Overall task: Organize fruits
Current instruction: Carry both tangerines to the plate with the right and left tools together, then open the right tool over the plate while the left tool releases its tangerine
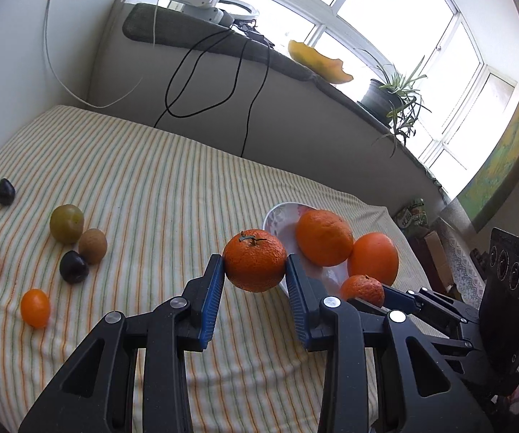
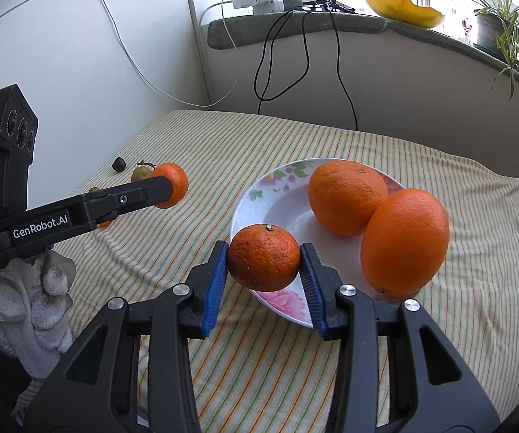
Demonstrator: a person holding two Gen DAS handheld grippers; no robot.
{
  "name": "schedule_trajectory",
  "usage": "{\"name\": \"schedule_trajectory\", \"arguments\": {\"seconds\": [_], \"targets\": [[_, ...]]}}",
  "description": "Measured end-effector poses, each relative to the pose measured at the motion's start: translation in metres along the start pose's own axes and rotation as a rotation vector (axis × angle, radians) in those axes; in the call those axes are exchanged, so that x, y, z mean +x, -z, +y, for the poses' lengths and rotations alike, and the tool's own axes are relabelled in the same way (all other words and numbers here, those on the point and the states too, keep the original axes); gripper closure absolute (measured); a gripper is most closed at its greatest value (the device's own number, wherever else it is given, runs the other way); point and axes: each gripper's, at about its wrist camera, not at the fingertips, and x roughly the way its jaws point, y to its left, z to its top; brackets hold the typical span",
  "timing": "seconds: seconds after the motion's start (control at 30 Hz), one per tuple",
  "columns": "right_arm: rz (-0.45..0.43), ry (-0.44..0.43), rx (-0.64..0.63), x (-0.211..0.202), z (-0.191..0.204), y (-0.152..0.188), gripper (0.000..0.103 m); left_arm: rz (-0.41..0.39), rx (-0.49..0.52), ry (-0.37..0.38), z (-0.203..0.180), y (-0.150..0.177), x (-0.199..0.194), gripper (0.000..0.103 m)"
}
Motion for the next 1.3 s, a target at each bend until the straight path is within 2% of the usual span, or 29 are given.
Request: {"name": "schedule_trajectory", "arguments": {"seconds": [0.43,1.0,1.07,1.1,1.2,1.3], "targets": [[-0.003,0.064,-0.05,0.011,-0.003,0.005,0.061,0.072,0.056,0.054,-0.029,-0.011,0.047,0.07],[0.008,0.105,-0.091,0.022,-0.002,0.002,0.061,0.107,0.072,0.07,-0.034,-0.015,0.062,0.069],[0.006,0.103,-0.093,0.02,-0.002,0.001,0.061,0.106,0.069,0.074,-0.034,-0.015,0.062,0.066],[0.007,0.105,-0.095,0.02,-0.001,0.002,0.06,0.104,0.068,0.072,-0.034,-0.016,0.061,0.061],[-0.012,0.117,-0.1,0.017,-0.001,0.002,0.039,0.097,0.065,0.072,-0.035,-0.018,0.06,0.058],[-0.029,0.113,-0.102,0.011,0.001,0.001,0.039,0.092,0.06,0.069,-0.034,-0.018,0.058,0.058]]}}
